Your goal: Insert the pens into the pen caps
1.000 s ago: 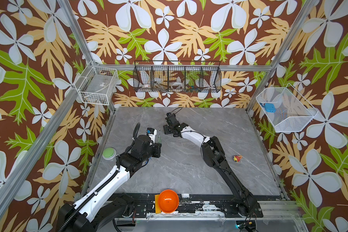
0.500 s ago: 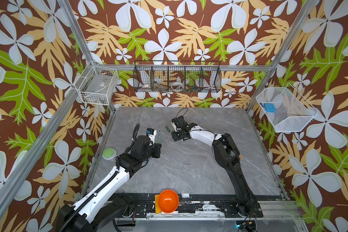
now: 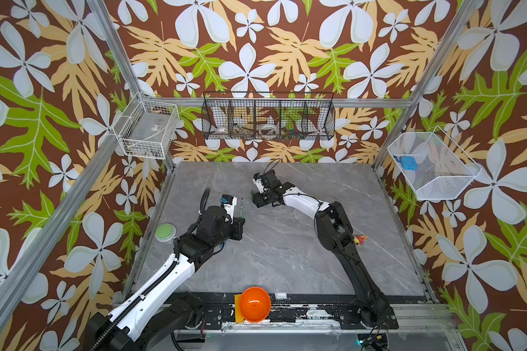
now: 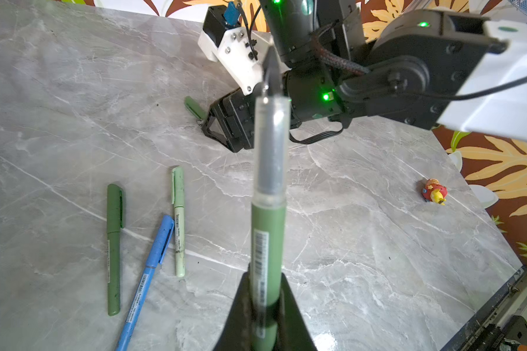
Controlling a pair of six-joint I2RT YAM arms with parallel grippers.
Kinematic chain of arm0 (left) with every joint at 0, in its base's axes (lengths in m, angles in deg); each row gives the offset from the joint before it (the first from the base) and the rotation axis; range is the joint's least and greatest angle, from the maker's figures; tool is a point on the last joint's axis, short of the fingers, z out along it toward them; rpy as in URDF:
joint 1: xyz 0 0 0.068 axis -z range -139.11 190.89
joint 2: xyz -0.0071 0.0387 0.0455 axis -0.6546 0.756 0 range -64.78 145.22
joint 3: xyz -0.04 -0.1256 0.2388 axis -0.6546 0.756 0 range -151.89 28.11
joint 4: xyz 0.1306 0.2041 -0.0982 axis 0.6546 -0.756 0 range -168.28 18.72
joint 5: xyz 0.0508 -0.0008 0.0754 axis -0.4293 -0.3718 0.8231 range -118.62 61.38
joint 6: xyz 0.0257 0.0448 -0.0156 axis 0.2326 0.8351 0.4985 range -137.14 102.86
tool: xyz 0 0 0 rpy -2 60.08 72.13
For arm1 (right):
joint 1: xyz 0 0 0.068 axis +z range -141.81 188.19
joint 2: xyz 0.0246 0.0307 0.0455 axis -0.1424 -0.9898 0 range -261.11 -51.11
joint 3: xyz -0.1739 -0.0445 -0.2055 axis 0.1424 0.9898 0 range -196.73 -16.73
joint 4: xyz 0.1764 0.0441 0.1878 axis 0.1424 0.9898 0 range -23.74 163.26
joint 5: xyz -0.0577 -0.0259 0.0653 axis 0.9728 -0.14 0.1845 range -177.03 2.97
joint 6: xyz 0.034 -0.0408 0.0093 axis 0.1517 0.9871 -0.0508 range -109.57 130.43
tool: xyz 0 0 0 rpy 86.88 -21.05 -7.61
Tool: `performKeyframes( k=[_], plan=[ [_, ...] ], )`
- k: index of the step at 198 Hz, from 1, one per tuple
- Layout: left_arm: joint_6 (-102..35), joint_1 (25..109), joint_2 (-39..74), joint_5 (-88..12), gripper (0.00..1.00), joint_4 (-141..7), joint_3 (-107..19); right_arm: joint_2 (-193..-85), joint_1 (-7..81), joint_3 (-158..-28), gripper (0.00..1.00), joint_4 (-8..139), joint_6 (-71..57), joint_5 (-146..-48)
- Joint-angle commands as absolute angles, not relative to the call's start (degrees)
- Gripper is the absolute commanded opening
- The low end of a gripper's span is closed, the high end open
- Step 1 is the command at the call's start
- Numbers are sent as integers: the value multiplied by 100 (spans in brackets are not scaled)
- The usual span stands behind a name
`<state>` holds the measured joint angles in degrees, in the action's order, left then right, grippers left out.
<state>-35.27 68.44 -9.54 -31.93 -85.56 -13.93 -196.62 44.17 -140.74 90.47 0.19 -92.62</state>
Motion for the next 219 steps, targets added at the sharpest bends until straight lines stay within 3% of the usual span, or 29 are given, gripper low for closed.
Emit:
performKeyframes(
  k=[1, 36, 96, 158, 200, 219],
  plan=[
    [-3552, 6840, -941, -3224, 0, -8444, -1396, -19890, 4422, -14379, 63, 9157, -77, -9212],
    [-3566, 6840, -944, -3214, 0, -8426, -1360, -20110, 4422, -14603, 56, 9140, -169, -9108],
    [-3556, 6840, -1040, -3305, 0, -8312, -1230, -20138, 4414, -14637, 24, 9108, -223, -9073],
    [-3533, 6840, -1152, -3540, 0, -7980, -968, -19155, 4413, -13241, 12, 8769, -331, -9080],
    [-3538, 6840, -1051, -3669, 0, -7886, -967, -18119, 4413, -11537, 15, 8358, -361, -9321],
    [-3544, 6840, -1083, -3672, 0, -7816, -977, -17864, 4409, -11092, 42, 8051, -178, -9229]
  ],
)
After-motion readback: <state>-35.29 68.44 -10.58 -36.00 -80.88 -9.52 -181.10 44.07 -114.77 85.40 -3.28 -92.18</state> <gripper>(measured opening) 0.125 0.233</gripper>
